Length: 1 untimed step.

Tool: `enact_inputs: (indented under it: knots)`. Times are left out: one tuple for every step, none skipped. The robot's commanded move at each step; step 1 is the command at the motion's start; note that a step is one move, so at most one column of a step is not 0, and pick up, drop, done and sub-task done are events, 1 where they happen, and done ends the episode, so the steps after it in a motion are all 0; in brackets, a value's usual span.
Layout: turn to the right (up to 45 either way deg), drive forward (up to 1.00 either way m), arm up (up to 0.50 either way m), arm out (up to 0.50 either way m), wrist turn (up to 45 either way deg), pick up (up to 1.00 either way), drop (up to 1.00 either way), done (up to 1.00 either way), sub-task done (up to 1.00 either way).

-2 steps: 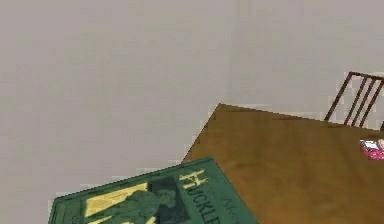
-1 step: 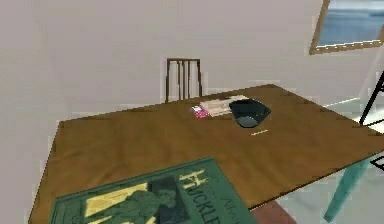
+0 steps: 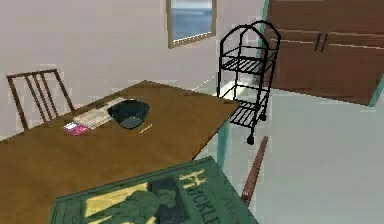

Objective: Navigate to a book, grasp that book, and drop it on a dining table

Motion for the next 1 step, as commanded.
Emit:
enact_inputs:
  knots:
    - [-45.0, 0.00, 0.00, 0.00, 0.0, 0.00, 0.00, 0.00, 0.00]
